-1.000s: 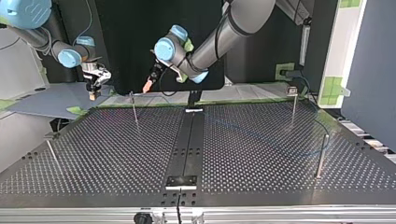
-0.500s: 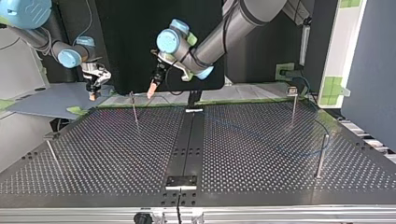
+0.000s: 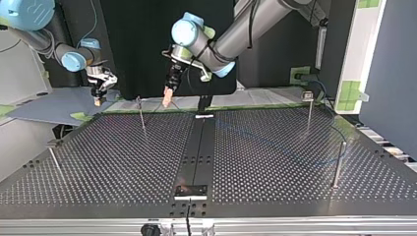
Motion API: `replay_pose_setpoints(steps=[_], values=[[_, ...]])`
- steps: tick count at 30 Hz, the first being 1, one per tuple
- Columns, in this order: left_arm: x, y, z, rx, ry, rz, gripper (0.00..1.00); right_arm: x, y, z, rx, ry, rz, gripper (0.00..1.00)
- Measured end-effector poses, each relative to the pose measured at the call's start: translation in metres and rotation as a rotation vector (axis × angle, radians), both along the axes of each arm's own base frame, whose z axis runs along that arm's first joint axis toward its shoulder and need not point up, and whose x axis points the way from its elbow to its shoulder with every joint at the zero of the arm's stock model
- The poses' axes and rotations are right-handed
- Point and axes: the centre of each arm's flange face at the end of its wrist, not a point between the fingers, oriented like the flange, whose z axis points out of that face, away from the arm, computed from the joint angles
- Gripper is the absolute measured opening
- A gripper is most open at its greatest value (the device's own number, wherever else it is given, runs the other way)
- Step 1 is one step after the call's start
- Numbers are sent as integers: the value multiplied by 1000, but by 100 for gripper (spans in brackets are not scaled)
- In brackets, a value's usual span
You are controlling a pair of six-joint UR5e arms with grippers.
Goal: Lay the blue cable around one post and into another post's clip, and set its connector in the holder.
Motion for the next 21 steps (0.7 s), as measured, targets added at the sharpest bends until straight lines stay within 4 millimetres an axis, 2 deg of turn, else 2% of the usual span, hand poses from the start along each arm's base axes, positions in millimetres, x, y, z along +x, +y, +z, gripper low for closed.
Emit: replay_pose_setpoints(steps=[14, 21], values=[[-34, 32, 27, 18, 23, 14, 100, 1, 0, 0, -2, -1, 1, 0], [-42, 52, 38, -20, 51, 30, 100, 1, 0, 0, 0, -1, 1, 0]])
